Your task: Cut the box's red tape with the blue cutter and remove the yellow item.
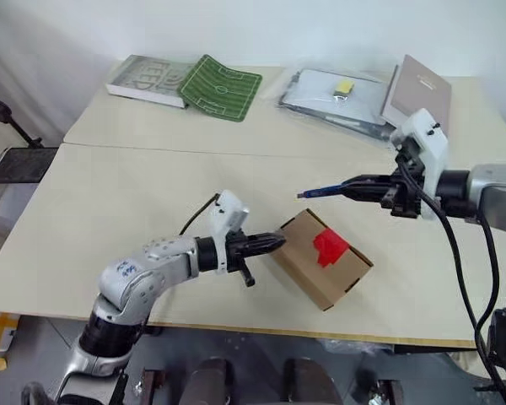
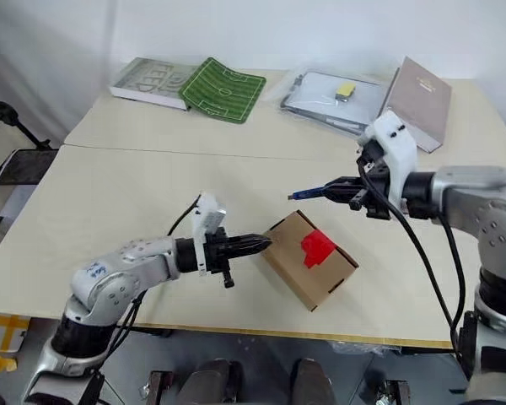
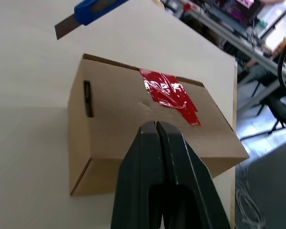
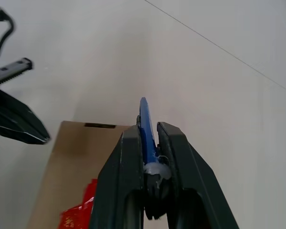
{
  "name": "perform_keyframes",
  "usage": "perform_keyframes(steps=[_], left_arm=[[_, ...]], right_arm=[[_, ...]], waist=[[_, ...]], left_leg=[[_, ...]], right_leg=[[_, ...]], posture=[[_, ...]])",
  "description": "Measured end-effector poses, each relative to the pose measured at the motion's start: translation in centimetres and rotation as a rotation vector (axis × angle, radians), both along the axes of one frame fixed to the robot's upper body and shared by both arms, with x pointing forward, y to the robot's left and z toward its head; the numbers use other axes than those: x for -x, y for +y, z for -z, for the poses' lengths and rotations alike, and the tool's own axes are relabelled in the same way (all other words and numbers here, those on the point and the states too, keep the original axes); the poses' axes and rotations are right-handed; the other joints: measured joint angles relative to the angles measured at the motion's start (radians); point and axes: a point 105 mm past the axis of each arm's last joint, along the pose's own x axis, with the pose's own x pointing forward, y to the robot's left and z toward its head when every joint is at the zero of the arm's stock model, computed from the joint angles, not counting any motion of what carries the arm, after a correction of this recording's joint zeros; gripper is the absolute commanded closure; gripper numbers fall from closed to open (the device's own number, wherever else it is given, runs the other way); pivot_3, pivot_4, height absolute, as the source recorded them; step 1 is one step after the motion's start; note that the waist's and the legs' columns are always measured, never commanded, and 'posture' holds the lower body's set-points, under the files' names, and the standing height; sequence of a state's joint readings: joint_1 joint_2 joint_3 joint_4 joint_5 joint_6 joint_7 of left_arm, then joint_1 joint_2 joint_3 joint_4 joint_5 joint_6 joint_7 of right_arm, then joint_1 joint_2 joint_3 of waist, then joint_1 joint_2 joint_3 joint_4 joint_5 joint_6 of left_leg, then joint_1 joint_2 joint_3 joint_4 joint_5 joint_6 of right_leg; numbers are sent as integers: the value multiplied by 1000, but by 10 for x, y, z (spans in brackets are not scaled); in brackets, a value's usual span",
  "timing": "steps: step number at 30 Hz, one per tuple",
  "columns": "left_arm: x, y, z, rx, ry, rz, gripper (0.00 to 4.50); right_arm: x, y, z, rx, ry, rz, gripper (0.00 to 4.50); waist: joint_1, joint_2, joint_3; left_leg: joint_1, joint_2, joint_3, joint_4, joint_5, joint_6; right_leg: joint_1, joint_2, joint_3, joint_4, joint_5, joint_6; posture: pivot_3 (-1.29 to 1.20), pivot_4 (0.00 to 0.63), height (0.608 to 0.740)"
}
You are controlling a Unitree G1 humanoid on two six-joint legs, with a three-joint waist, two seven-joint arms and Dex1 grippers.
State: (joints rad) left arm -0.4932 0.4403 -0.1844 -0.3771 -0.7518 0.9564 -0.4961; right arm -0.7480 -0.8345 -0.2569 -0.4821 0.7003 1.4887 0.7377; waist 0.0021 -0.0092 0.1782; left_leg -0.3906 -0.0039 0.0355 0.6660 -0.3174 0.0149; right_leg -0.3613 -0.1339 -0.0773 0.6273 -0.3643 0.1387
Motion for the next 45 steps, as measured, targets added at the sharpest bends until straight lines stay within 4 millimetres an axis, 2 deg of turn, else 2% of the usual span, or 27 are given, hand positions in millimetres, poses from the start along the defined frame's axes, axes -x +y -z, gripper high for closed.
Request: perform_keyframes(steps=[14, 26, 33, 45], left_arm=[[-6, -17, 8, -171, -59, 69, 4465], [-6, -22, 10, -191, -75, 90, 4465], [-8, -25, 9, -241, -87, 96, 4465], [-13, -44, 6, -392, -92, 67, 4465]], right_arm=[[16, -11, 20, 45, 45, 58, 4340], [21, -20, 29, 109, 77, 92, 4340], [26, -23, 27, 164, 78, 89, 4340], [32, -23, 23, 262, 98, 61, 4340]], waist=[[3, 0, 0], [20, 0, 0], [23, 0, 0], [26, 0, 0]], left_leg=[[1, 0, 0, 0, 0, 0], [1, -1, 0, 0, 1, 1], [2, -1, -1, 2, 1, 2], [3, -1, -1, 3, 3, 5]], right_leg=[[1, 0, 0, -1, 0, 1], [2, -1, 0, -1, 1, 1], [4, -1, 0, -1, 1, 1], [10, -1, 0, -9, 8, 2]], posture=[[0, 150, 740], [0, 150, 740], [0, 150, 740], [0, 150, 740]])
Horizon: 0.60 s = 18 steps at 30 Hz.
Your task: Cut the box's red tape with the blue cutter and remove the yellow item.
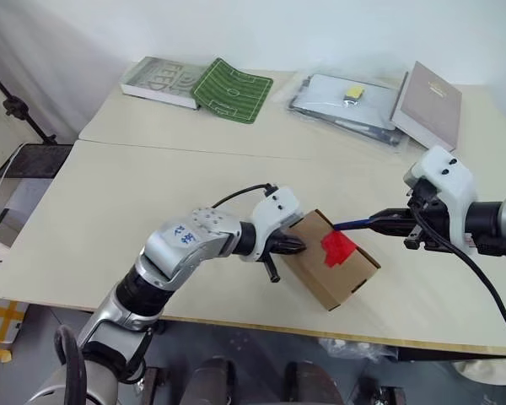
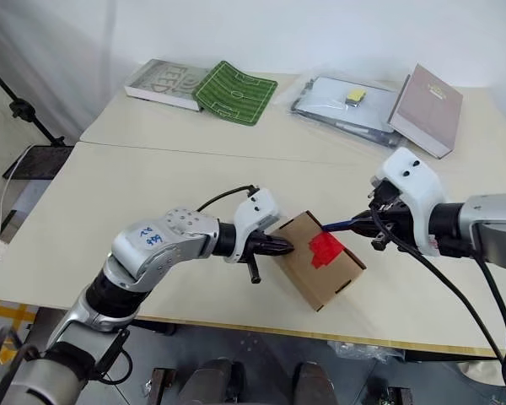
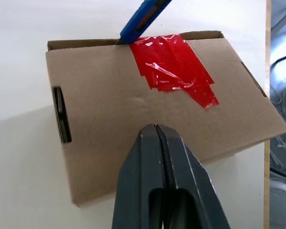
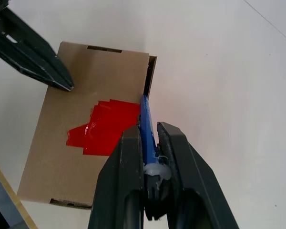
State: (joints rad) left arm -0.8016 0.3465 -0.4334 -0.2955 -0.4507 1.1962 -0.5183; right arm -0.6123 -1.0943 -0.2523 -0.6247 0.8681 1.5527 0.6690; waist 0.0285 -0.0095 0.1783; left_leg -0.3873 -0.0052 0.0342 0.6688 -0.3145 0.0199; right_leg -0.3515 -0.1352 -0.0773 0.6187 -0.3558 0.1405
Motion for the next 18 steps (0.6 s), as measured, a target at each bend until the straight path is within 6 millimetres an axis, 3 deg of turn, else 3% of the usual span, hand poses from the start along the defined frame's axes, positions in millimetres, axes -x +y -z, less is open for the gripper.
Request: perform_keyframes(steps=[18], left_arm=[[3, -11, 4, -31, -14, 4, 4465]], right_arm=[[19, -17, 10, 141, 96, 4, 4340]], waist=[[18, 0, -2]], left_leg=[[1, 0, -9, 0, 0, 0]], right_leg=[[13, 1, -3, -16, 4, 1]], posture=[[0, 150, 740]])
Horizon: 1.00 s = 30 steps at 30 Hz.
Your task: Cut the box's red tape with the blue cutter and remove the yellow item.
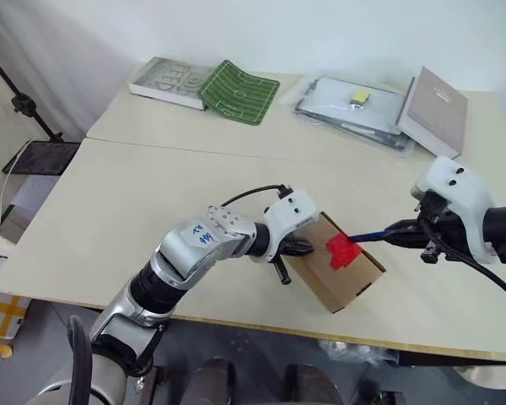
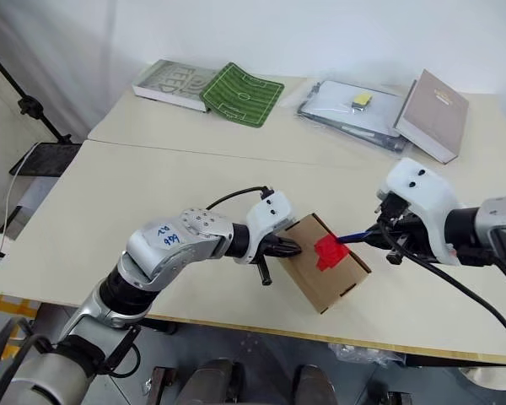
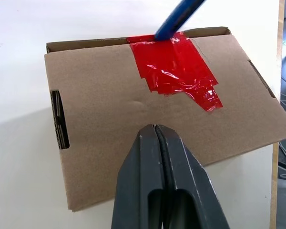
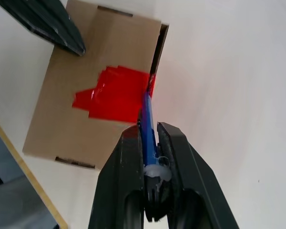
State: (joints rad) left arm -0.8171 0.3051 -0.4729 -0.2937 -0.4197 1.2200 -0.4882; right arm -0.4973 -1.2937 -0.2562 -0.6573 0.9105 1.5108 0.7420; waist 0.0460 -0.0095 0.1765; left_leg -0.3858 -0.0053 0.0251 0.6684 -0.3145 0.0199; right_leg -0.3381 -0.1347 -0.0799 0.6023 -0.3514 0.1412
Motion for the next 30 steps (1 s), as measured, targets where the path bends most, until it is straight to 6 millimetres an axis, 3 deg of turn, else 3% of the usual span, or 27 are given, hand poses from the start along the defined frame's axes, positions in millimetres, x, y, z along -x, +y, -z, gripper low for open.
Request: perform_keyframes(steps=[4, 10, 17, 21, 23, 30], left_arm=[[0, -1, 0, -1, 1, 2, 4465], [-1, 0, 1, -3, 3, -1, 4465], [-4, -2, 1, -2, 4, 0, 4465], [-6, -2, 1, -3, 9, 8, 4465], [-6, -3, 1, 8, 7, 16, 4465], [-11, -4, 0, 102, 23, -5, 4465]], right_arm=[[9, -10, 8, 40, 77, 15, 4340], [15, -15, 2, 41, 87, 7, 4340], [4, -10, -54, -165, -141, -47, 4340], [-8, -18, -69, -289, -261, -16, 4340], [-21, -31, -62, -376, -310, 54, 4340], [-57, -75, 13, -616, -339, 343, 4340]], waist=[[3, 0, 0], [3, 0, 0], [3, 1, 0], [3, -2, -2], [5, -2, -2], [5, 2, -2]], left_leg=[[0, 0, 0, 0, 0, 0], [0, 0, 0, 0, 0, 0], [0, 1, 1, 1, 1, 1], [0, 2, 1, 1, 2, 1], [0, 1, 1, 1, 2, 1], [-1, -1, 8, -1, 5, 5]], right_leg=[[0, 0, 0, -1, 0, 0], [0, 0, 0, -2, 1, 0], [1, 0, 1, -6, 4, 0], [2, 1, 1, -10, 7, 0], [3, 0, 1, -11, 9, 1], [0, 1, -2, -10, 13, 6]], posture=[[0, 150, 740], [0, 150, 740], [0, 150, 740], [0, 150, 740], [0, 150, 740], [0, 150, 740]])
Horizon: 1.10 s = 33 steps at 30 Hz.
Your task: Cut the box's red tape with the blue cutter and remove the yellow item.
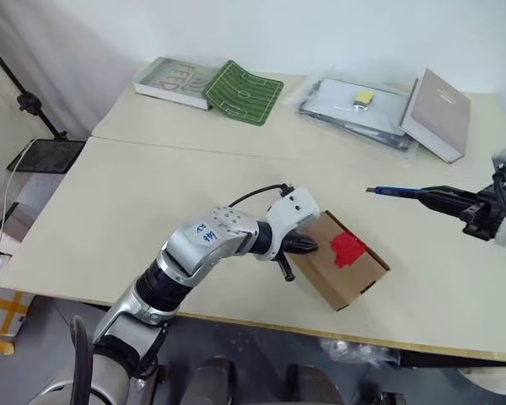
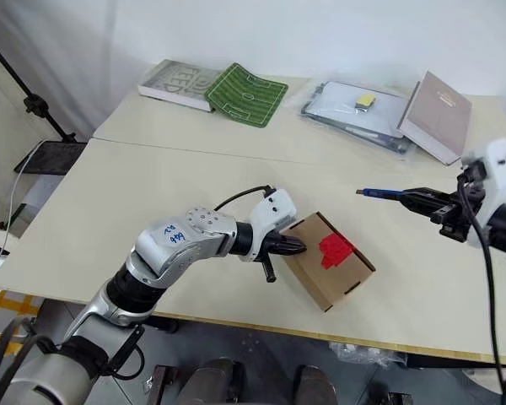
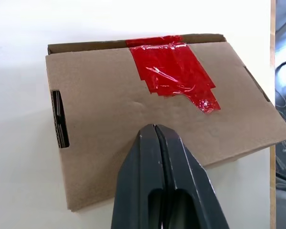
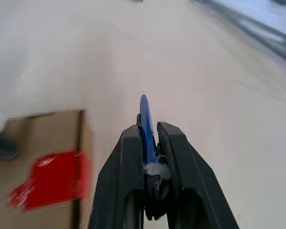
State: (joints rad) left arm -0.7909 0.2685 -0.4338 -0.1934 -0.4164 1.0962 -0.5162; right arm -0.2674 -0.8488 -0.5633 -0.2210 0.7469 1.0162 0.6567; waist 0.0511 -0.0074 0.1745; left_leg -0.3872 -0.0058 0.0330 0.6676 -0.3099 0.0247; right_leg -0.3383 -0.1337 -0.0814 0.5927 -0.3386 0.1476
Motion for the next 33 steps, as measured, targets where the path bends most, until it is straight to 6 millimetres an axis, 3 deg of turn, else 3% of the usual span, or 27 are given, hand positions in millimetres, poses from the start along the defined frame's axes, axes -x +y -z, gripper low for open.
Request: perform_keyframes(steps=[4, 8, 9, 14, 19, 20, 25, 28, 30, 33], left_arm=[[-4, 1, -6, 70, 26, -25, 4465], [-11, 7, -18, 146, 40, -58, 4465], [-12, 9, -23, 167, 39, -61, 4500], [-13, 12, -31, 199, 43, -54, 4500], [-18, 26, -36, 204, 44, -83, 4500], [-20, 32, -35, 193, 40, -96, 4500], [-35, 66, -28, 139, 22, -207, 4500], [-43, 86, -14, 88, 21, -277, 4500], [-46, 91, -5, 58, 25, -291, 4500], [-47, 86, 5, 35, 15, -267, 4500]], right_arm=[[-12, -23, 38, -124, 43, 142, 4340], [-19, -36, 63, -179, 73, 233, 4340], [-21, -37, 67, -192, 67, 243, 3612], [-18, -40, 88, -176, 115, 287, 1906], [-2, -35, 82, -50, 99, 249, 165], [3, -34, 78, -4, 93, 233, 14], [17, -26, 36, 111, -29, 218, 14], [33, -12, 36, 200, 27, 145, 14], [45, 4, 47, 248, 120, 56, 397], [57, 24, 54, 344, 213, -54, 1335]], waist=[[-3, 3, 2], [-6, 7, 4], [-10, 7, 4], [-25, 8, 4], [-25, 11, 6], [-25, 12, 6], [-25, 12, 7], [-21, 12, 7], [-17, 12, 7], [-14, 11, 8]], left_leg=[[0, 0, 3, 0, 0, 0], [-2, 1, 4, -2, 0, 0], [-2, 1, 4, -3, 0, 0], [-2, 1, 5, -2, 0, 0], [-2, 1, 5, -3, 0, 0], [-2, 1, 5, -3, 0, 0], [-2, 1, 6, -3, 0, 0], [-2, 0, 5, -4, 0, 0], [-3, 0, 5, -4, 0, 0], [-3, 0, 5, -3, 0, 0]], right_leg=[[-3, 0, 2, 1, 1, 0], [-7, 2, 3, 2, 1, 1], [-7, 2, 3, 2, 1, 1], [-7, 2, 4, 2, 1, 1], [-9, 2, 5, 2, 1, 1], [-9, 2, 5, 2, 1, 1], [-9, 2, 6, 3, 0, 1], [-9, 1, 6, 2, 0, 1], [-9, 1, 6, 1, 1, 1], [-9, 0, 6, 1, 1, 1]], posture=[[0, 150, 740], [0, 150, 740], [0, 150, 740], [0, 150, 740], [0, 150, 740], [0, 150, 740], [0, 150, 740], [0, 150, 740], [0, 150, 740], [0, 150, 740]])
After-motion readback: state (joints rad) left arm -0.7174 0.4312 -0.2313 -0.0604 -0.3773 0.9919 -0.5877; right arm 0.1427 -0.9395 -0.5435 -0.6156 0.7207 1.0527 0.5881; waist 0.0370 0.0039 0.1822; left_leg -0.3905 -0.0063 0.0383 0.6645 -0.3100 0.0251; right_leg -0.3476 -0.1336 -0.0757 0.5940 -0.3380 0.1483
